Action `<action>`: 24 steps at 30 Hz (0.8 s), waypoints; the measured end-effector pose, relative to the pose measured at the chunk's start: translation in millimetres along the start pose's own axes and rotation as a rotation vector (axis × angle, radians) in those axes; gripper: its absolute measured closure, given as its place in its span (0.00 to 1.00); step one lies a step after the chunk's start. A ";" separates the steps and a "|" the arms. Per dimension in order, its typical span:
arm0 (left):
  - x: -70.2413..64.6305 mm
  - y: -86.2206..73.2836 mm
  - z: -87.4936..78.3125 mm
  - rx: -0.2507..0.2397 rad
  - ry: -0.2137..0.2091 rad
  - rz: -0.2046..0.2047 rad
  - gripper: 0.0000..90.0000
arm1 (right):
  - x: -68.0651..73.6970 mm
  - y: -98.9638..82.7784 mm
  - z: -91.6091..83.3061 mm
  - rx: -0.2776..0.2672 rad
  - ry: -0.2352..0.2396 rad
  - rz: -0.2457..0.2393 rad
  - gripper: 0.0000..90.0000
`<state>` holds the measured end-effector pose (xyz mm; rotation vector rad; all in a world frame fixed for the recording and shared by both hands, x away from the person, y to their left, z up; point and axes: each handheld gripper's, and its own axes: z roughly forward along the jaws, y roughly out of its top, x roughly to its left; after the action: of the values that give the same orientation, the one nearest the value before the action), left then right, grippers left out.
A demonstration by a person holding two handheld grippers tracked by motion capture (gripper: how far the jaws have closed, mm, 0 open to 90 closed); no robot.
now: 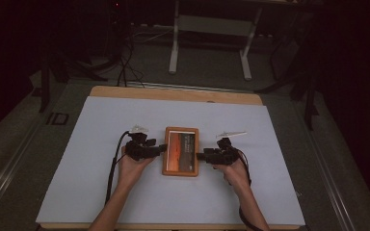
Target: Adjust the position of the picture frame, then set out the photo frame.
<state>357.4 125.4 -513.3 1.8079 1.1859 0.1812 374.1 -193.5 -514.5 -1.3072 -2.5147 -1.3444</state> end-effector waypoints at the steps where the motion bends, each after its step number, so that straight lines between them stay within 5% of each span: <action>1: -0.8 -2.7 -4.9 -0.007 0.002 0.006 0.43 | 4.1 2.7 -2.7 -0.010 -0.021 -0.033 0.53; 6: -6.8 -9.4 -17.5 -0.020 -0.005 0.037 0.43 | 10.7 8.7 -8.4 -0.010 -0.057 -0.086 0.53; 14: -12.6 -25.9 -34.6 -0.052 -0.032 0.037 0.43 | 20.2 24.5 -7.2 -0.017 -0.203 -0.170 0.62; 16: -14.7 -32.4 -38.0 -0.043 -0.058 0.049 0.43 | 23.6 28.0 -7.8 -0.044 -0.223 -0.195 0.74; 18: -14.7 -32.4 -38.0 -0.043 -0.058 0.049 0.43 | 25.0 29.9 -8.5 -0.048 -0.214 -0.200 0.74; 19: -16.3 -40.1 -41.9 -0.051 -0.071 0.044 0.43 | 28.8 34.4 -9.0 -0.068 -0.229 -0.233 0.89; 20: -16.3 -41.9 -42.0 -0.052 -0.073 0.043 0.43 | 30.5 36.6 -8.8 -0.078 -0.231 -0.242 0.94; 24: -19.5 -45.8 -42.9 -0.034 -0.088 0.040 0.45 | 34.0 44.1 -4.0 -0.106 -0.225 -0.257 1.00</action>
<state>293.7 141.0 -517.7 1.7926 1.0798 0.1430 380.1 -161.1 -469.6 -1.2526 -2.8850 -1.4696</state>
